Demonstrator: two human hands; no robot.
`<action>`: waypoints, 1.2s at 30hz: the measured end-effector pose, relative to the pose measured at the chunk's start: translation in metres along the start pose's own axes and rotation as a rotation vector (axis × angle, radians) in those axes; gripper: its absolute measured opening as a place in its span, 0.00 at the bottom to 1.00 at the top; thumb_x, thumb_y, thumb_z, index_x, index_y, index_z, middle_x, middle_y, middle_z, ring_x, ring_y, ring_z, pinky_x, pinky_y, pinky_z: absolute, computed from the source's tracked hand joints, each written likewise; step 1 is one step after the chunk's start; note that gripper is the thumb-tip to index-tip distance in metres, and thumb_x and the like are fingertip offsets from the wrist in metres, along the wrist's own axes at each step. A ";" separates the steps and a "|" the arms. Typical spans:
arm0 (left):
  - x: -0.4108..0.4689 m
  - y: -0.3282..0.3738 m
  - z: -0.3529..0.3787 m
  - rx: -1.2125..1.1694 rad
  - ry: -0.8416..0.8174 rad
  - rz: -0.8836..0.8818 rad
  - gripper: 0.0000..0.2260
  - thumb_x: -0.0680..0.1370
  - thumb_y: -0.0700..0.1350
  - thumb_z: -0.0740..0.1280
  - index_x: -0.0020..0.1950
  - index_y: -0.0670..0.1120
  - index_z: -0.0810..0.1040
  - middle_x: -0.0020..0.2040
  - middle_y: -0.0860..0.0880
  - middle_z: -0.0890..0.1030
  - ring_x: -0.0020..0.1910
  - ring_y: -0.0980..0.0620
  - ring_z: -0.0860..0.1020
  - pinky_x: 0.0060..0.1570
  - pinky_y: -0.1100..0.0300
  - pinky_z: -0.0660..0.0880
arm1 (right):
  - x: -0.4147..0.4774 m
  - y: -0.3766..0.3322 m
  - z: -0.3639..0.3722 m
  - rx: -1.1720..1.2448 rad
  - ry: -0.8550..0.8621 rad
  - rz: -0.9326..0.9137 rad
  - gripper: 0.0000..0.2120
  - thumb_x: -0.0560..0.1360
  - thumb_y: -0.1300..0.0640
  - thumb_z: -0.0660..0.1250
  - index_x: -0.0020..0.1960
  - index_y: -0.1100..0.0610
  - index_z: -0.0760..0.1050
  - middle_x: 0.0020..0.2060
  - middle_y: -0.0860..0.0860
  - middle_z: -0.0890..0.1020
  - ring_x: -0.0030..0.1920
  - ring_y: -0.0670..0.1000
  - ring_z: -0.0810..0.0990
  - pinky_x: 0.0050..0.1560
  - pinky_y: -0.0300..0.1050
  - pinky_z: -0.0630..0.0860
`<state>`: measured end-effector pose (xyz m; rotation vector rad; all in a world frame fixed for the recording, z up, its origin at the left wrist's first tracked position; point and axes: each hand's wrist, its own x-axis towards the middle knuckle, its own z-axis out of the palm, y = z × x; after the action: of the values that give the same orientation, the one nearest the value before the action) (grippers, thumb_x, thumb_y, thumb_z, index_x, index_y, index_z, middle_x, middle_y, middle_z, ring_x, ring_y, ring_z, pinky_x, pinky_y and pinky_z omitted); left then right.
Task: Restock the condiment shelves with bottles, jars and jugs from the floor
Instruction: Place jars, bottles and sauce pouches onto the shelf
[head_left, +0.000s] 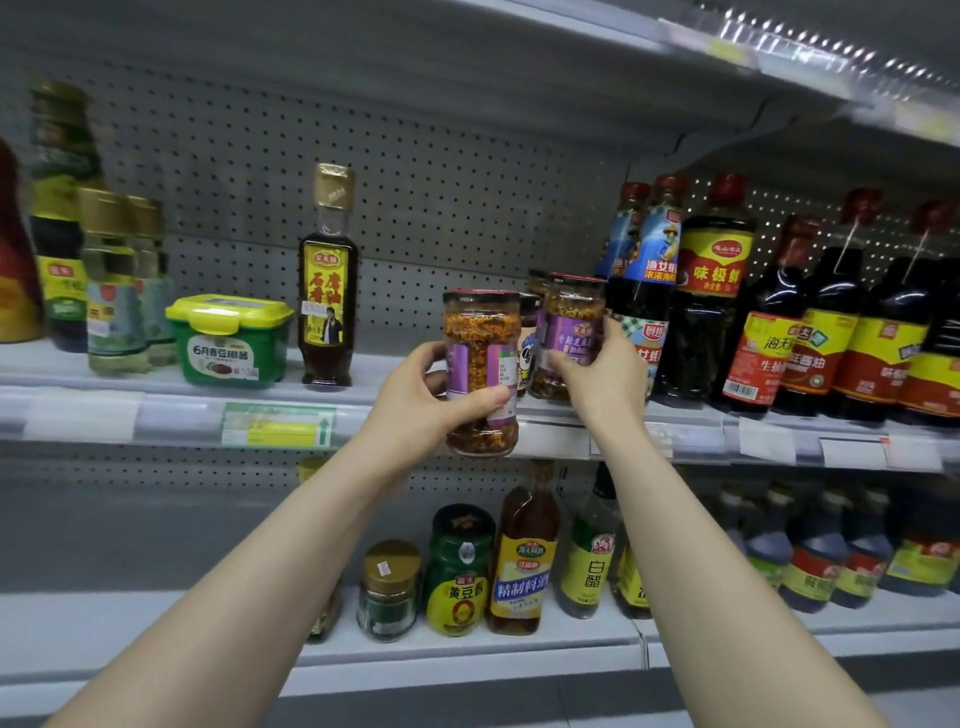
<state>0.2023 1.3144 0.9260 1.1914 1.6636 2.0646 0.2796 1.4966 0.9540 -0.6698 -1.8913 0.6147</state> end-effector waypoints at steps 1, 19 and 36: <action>0.000 -0.002 0.002 0.015 0.009 0.005 0.33 0.58 0.56 0.80 0.60 0.56 0.72 0.50 0.55 0.86 0.49 0.57 0.84 0.41 0.66 0.79 | -0.006 -0.003 -0.005 -0.013 0.057 -0.039 0.21 0.76 0.54 0.73 0.66 0.54 0.72 0.60 0.51 0.80 0.61 0.52 0.77 0.59 0.44 0.71; -0.008 0.001 0.053 0.165 -0.111 0.055 0.33 0.65 0.53 0.79 0.68 0.58 0.71 0.61 0.54 0.81 0.58 0.55 0.81 0.58 0.49 0.79 | -0.033 0.005 -0.076 0.642 -0.506 0.034 0.16 0.75 0.57 0.74 0.61 0.56 0.79 0.54 0.50 0.86 0.57 0.49 0.84 0.57 0.46 0.81; -0.011 0.006 0.071 -0.098 -0.264 -0.010 0.33 0.73 0.45 0.72 0.75 0.51 0.63 0.62 0.45 0.81 0.61 0.45 0.80 0.63 0.43 0.75 | -0.025 0.011 -0.112 0.683 -0.725 0.054 0.23 0.73 0.58 0.72 0.67 0.59 0.76 0.60 0.54 0.83 0.62 0.53 0.82 0.62 0.51 0.78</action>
<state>0.2619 1.3557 0.9282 1.3522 1.4285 1.8646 0.3937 1.5004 0.9728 -0.0319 -2.0937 1.6017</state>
